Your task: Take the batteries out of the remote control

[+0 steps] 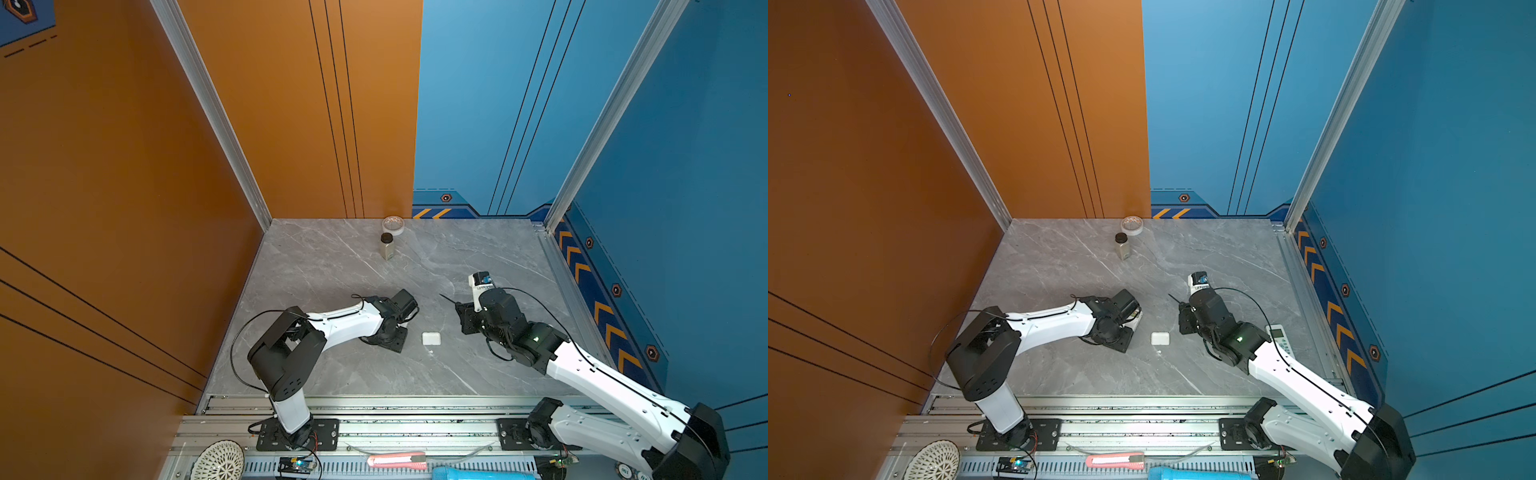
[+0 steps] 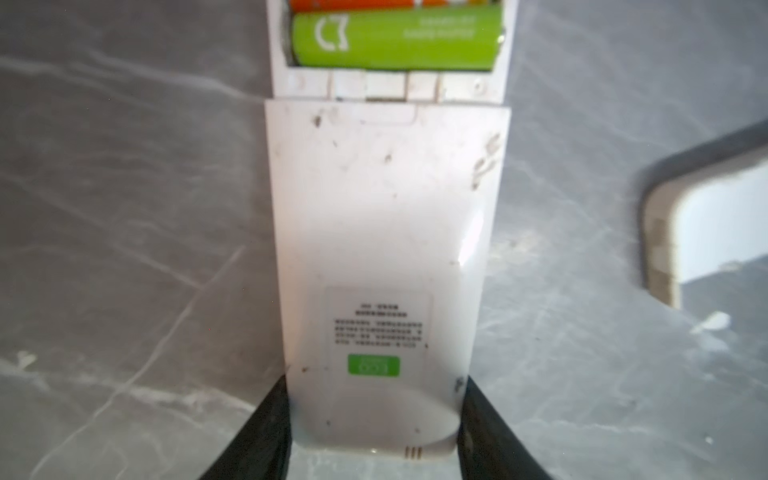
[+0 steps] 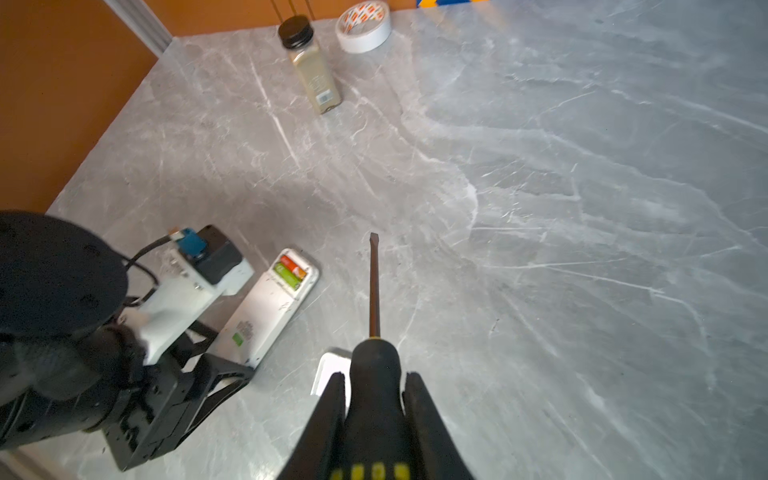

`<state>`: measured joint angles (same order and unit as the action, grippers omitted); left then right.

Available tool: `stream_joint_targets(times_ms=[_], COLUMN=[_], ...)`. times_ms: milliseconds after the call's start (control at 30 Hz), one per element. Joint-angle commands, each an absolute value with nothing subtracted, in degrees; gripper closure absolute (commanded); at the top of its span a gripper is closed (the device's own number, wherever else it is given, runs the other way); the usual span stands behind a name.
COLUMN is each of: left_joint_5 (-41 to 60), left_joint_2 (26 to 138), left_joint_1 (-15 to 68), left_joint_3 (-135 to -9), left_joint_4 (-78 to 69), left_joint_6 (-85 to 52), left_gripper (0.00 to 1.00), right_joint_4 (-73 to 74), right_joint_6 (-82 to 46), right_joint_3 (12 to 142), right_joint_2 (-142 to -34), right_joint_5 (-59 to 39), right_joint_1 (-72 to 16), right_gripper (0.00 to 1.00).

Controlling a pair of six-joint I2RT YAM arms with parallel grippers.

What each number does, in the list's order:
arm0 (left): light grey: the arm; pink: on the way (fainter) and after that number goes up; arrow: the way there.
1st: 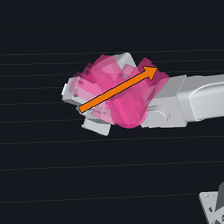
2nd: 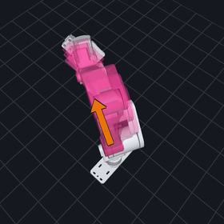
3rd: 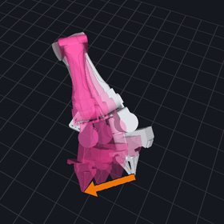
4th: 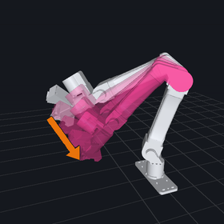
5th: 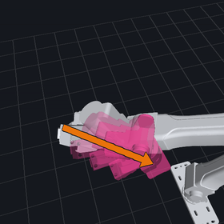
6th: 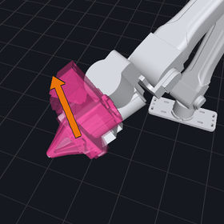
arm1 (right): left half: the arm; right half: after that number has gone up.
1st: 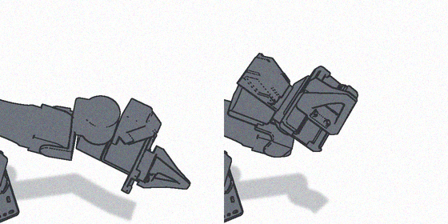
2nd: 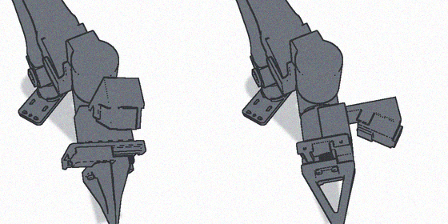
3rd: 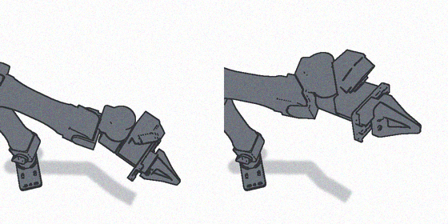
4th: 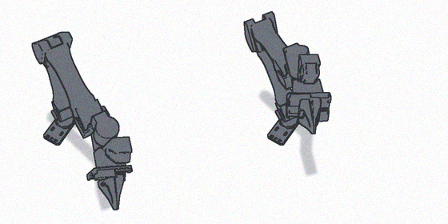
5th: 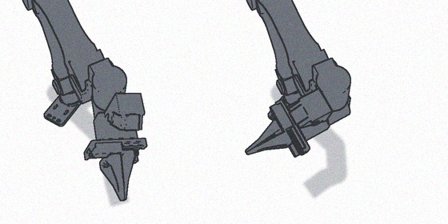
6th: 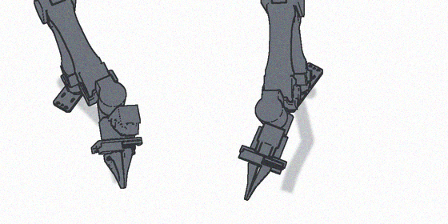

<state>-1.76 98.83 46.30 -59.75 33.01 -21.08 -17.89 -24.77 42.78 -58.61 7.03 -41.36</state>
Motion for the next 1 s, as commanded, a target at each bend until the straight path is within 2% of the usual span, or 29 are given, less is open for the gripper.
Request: stream_joint_targets(times_ms=[0,167,333,467,967], left_joint_5=[0.31,-1.32,-6.45,-9.75,-8.30], left_joint_2=[95.11,94.23,95.65,95.46,95.12], left_joint_1=[48.82,48.58,48.58,48.45,48.19], left_joint_3=[-57.25,-57.99,-57.33,-56.21,-56.25], left_joint_4=[30.48,34.32,34.03,32.56,32.26], left_joint_6=[-6.37,4.69,13.27,16.24,16.96], left_gripper=[0.61,0.63,0.67,0.68,0.69], right_joint_4=[-23.71,-28.94,-29.72,-28.89,-25.51], right_joint_6=[-18.51,-11.68,-11.24,-12.63,-15.91], right_joint_3=[43.17,44.41,44.53,44.75,45.16], right_joint_2=[-59.33,-58.18,-59.40,-61.10,-63.39], right_joint_5=[2.98,-2.42,-8.25,-7.97,-2.95], right_joint_1=[-41.65,-41.49,-42.82,-44.82,-46.23], right_gripper=[1.00,1.00,1.00,1.00,1.00])
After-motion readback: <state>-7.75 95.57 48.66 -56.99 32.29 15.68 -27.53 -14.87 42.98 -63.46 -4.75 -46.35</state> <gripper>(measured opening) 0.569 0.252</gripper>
